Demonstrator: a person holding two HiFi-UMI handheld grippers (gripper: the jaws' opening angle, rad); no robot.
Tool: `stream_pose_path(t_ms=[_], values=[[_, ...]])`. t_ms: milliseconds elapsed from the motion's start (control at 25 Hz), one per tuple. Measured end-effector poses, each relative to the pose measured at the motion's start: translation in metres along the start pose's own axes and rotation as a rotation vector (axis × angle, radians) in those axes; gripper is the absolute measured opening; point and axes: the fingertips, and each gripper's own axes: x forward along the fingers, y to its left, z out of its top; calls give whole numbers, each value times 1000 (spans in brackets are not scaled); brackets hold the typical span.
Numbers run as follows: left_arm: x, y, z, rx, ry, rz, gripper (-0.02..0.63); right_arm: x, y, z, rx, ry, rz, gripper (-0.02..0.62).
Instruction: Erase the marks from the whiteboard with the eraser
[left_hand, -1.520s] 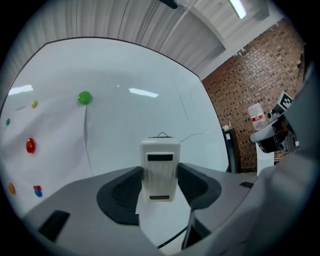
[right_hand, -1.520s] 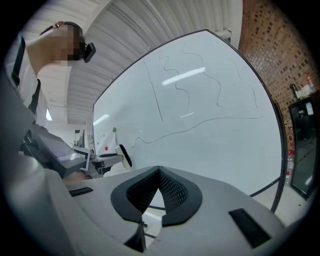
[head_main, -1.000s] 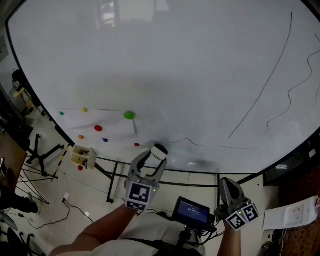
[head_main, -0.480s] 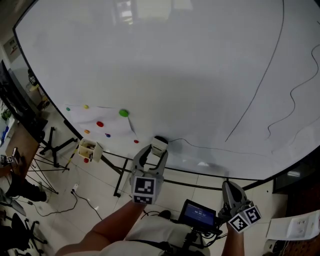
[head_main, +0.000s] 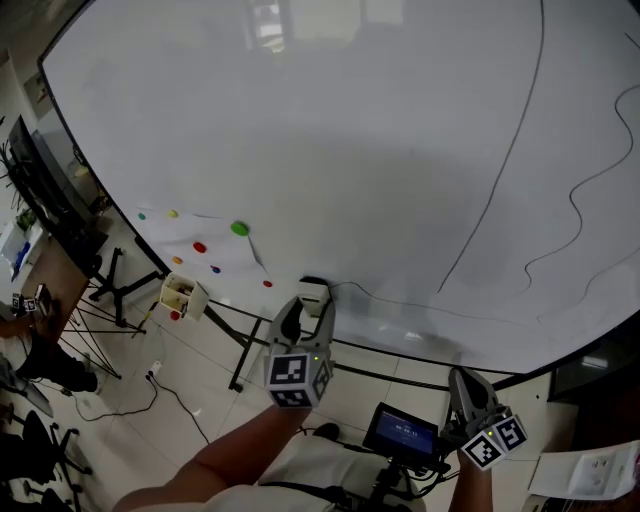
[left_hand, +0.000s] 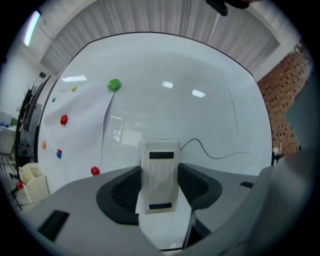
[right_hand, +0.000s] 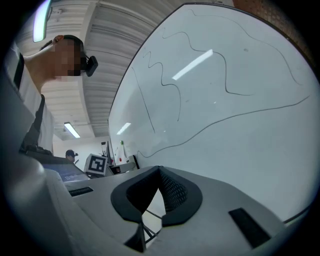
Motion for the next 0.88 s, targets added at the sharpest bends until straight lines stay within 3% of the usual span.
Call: stream_pose_path(t_ms=[120, 280, 720, 800, 880], values=[[1, -6, 0, -121, -9, 8, 261, -2, -6, 4, 4, 2, 16, 7], [2, -15, 1, -178, 4, 17, 261, -2, -13, 6, 16, 1, 36, 7], [-1, -41, 8, -2, 1, -74, 261, 10, -9, 7, 17, 5, 87, 8], [-3, -34, 6, -32, -13, -65, 261, 11, -9, 6, 18, 8, 91, 8], [-5, -11, -3, -141, -15, 1, 261, 10, -9, 6, 21, 9, 91, 7]])
